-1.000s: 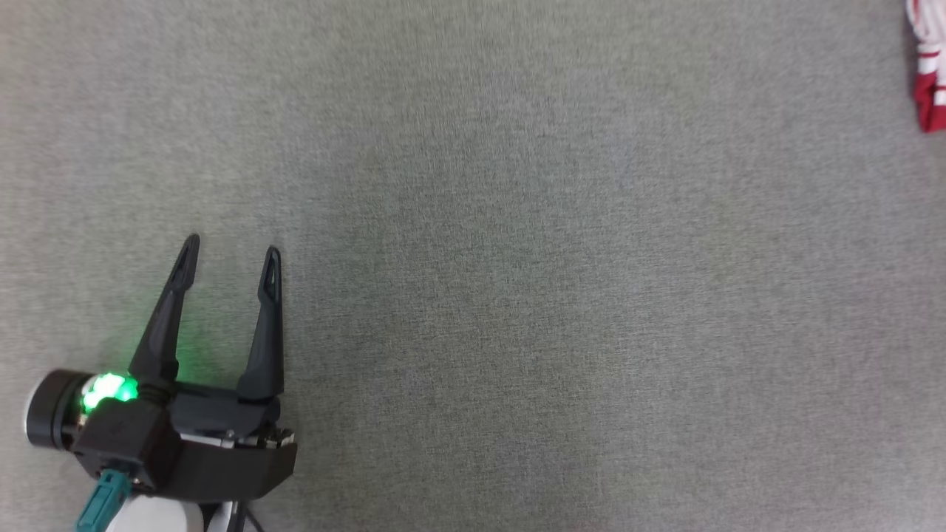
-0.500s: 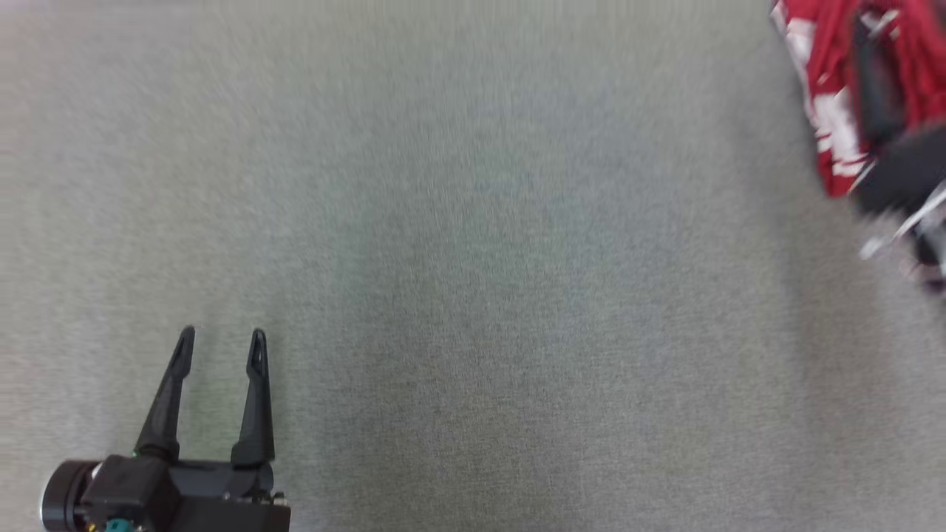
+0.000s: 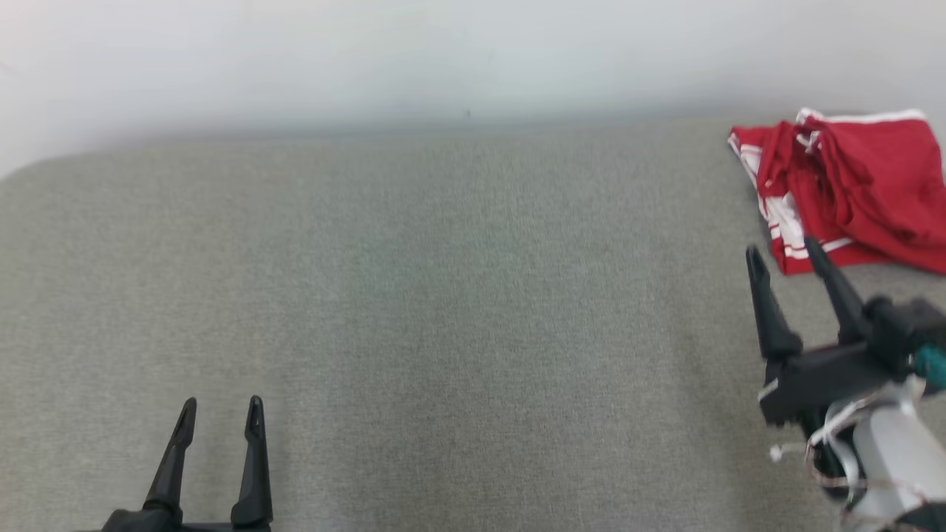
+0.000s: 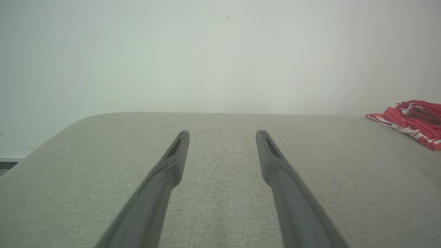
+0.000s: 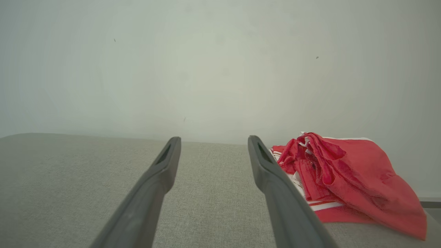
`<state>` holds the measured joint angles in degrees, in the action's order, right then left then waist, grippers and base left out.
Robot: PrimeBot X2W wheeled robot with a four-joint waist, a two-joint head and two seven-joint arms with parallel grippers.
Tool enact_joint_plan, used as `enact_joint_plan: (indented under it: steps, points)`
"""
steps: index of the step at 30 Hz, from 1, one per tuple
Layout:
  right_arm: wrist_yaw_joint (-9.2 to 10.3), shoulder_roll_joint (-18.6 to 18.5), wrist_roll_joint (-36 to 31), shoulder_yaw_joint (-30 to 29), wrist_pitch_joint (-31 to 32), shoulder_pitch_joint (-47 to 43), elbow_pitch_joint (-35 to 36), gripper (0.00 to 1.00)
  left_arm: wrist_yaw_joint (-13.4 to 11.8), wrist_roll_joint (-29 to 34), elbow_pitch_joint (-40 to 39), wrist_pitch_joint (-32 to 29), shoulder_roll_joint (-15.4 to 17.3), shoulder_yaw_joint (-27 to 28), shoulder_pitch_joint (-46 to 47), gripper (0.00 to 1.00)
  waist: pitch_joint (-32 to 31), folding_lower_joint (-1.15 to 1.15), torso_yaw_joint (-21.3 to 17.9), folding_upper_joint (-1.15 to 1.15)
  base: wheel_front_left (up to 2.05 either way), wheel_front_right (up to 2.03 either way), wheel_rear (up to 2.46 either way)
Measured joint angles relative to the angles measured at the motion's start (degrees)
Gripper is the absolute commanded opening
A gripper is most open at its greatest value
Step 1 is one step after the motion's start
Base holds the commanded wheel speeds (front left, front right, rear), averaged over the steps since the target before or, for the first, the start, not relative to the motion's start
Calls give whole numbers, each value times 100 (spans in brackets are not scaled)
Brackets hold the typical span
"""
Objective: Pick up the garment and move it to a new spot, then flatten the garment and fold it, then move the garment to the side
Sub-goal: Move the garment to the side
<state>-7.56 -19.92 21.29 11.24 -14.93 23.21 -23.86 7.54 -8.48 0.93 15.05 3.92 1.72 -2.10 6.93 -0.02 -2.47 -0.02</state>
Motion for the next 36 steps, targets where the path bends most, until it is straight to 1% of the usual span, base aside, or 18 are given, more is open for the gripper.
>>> enact_joint_plan:
  steps: [4, 10, 14, 19, 30, 36]
  points:
    - [0, 254, -60, -202, 12, -643, 476, 100, 0, -18, 3, 0, -21, 31, -54, 100, -228, -1, 61, 0, 0, 0, 0]
    - [0, 642, -219, -592, 38, -1521, 1117, 100, 0, -18, 66, 0, -45, 60, -120, 100, -410, 1, 168, 1, 0, 0, 0]
    - [0, 904, -359, -834, 105, -2036, 1438, 100, 0, -18, 120, 0, -63, 94, -175, 100, -550, 1, 198, 1, 0, 0, 0]
    - [0, 1178, -536, -965, 209, -2520, 1777, 100, -1, -16, 189, 0, -71, 144, -250, 100, -725, 1, 192, 1, 0, 0, 0]
    - [0, 1315, -627, -1032, 367, -2930, 1890, 100, -168, 243, 599, 0, -79, 187, -346, 100, -984, 1, 184, 1, 0, 0, 0]
    - [0, 1368, -688, -1101, 437, -2956, 1823, 100, -180, 293, 701, 0, -44, 200, -357, 100, -1041, 2, 215, 2, 0, 0, 0]
